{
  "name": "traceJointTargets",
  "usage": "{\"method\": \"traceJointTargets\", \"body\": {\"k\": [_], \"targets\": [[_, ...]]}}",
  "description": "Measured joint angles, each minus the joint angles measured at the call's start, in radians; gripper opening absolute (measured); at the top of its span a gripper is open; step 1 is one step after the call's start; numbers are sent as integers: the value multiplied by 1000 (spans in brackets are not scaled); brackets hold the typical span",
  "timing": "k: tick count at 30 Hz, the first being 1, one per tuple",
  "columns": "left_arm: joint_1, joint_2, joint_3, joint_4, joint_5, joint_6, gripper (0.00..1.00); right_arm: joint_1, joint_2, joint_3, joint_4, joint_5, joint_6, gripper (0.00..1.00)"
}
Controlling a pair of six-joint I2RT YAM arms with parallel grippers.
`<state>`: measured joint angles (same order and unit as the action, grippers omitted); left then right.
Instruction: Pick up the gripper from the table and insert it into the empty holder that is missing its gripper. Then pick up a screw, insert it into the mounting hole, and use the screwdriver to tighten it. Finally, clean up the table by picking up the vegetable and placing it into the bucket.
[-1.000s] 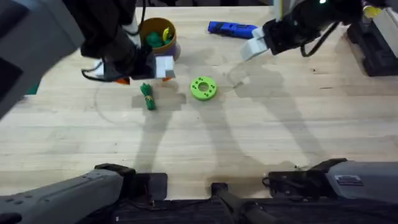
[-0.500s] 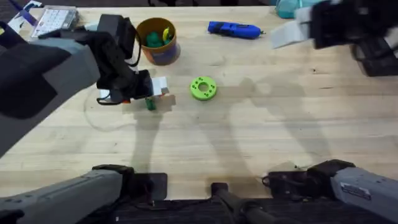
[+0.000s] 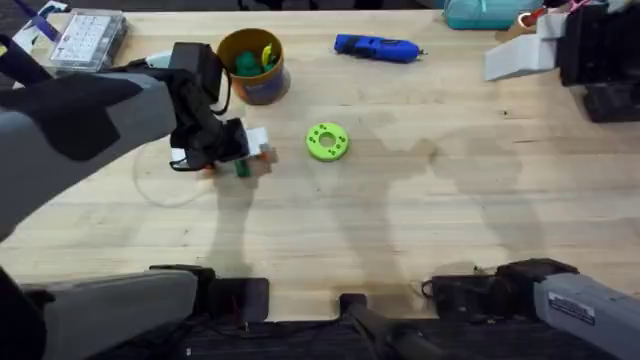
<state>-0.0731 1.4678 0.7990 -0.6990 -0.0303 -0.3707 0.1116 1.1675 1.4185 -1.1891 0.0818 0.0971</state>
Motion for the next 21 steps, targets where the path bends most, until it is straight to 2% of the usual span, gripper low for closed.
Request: {"method": "traceJointTargets", "body": {"k": [2,6,7,8,12,16,21], "targets": [[5,3,1,9,-7,-10,784,0,0,0,-1,0,0,973],[6,5,2,29,16,-13,163,0,0,0,-2,0,0,973],[5,5,4,28,17,-11,59,0,0,0,-2,0,0,973],[5,5,5,29,19,-12,26,0,0,0,-2,0,0,973],[6,8,8,23,29,-15,26,0,0,0,-3,0,0,973],[6,10,37,-41,52,-12,26,0,0,0,-3,0,0,973],[6,-14,180,-128,65,26,26,0,0,0,-4,0,0,973]]}}
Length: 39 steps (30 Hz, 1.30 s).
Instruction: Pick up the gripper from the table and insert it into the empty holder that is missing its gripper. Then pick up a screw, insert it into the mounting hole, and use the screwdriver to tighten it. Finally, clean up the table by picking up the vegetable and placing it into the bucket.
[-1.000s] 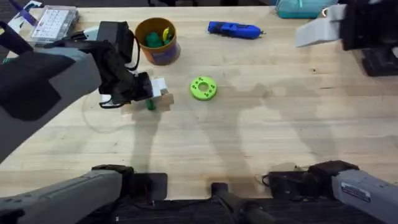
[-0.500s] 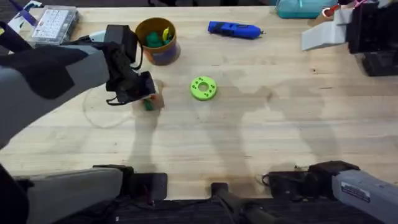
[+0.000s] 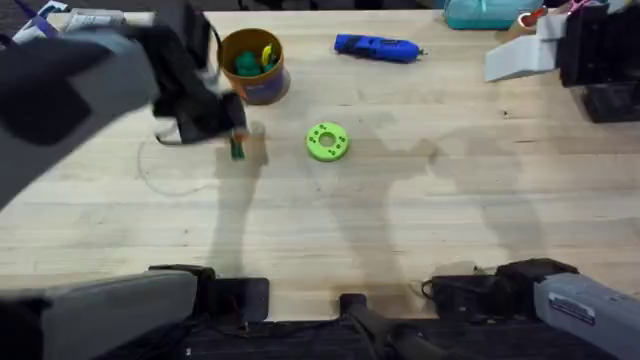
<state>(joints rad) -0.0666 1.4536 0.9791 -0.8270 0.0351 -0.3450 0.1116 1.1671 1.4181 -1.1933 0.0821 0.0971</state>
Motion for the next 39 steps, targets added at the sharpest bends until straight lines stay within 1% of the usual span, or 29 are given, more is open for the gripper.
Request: {"method": "traceJointTargets", "body": {"k": [3,5,8,11,14,16,19,23,26,27,29,31,32,33,35,39], "targets": [[0,-35,132,-58,4,31,26,0,0,0,0,0,0,973],[0,-50,215,-76,6,55,26,0,0,0,0,0,0,973],[0,-58,317,-71,6,96,26,0,0,0,0,0,0,973],[0,-39,379,-56,6,124,26,0,0,0,0,0,0,973],[0,31,430,-21,6,143,26,0,0,0,0,0,0,973],[0,99,452,14,7,158,26,0,0,0,0,0,0,973],[0,214,474,66,7,180,26,0,0,0,0,0,0,973],[0,344,491,109,7,195,37,0,0,0,0,0,0,973],[0,392,492,130,8,206,142,0,0,0,0,0,0,973],[0,399,492,131,9,209,261,0,0,0,0,0,0,973],[0,404,492,129,14,211,592,0,0,0,0,0,0,973],[-1,402,502,121,21,214,873,0,0,0,0,0,0,973],[-3,400,511,116,23,215,959,0,0,0,0,0,0,973],[-3,395,520,106,24,217,978,0,0,0,0,0,0,973],[-3,374,528,85,21,219,985,0,0,0,0,0,0,973],[-1,286,530,42,21,219,986,0,0,0,0,0,0,973]]}}
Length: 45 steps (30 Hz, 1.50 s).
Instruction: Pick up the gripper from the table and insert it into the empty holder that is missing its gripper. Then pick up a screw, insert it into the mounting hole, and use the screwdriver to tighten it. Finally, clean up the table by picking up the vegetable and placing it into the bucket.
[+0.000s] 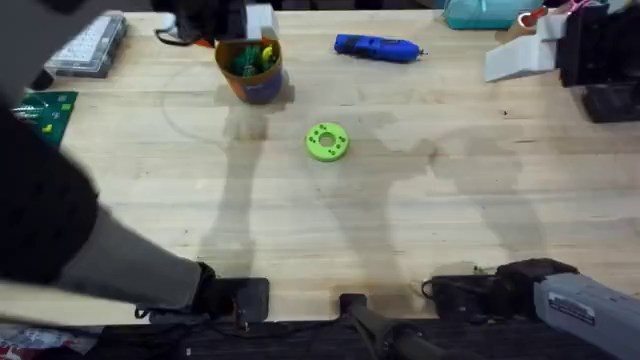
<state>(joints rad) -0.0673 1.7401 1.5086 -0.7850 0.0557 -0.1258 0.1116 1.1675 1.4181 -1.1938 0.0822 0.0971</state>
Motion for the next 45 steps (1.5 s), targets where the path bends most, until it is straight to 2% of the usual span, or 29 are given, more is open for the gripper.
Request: {"method": "traceJointTargets", "body": {"k": [6,13,20,24,45], "targets": [[0,-270,14,-187,0,36,986,0,0,0,-1,0,0,973],[0,-577,33,-478,-1,76,986,0,2,0,-1,0,0,973],[0,-779,34,-669,-1,93,988,0,3,0,-1,0,0,973],[0,-854,34,-712,-1,96,988,0,3,0,-1,0,0,973],[0,-854,34,-712,-1,96,988,0,3,0,-1,0,0,973]]}}
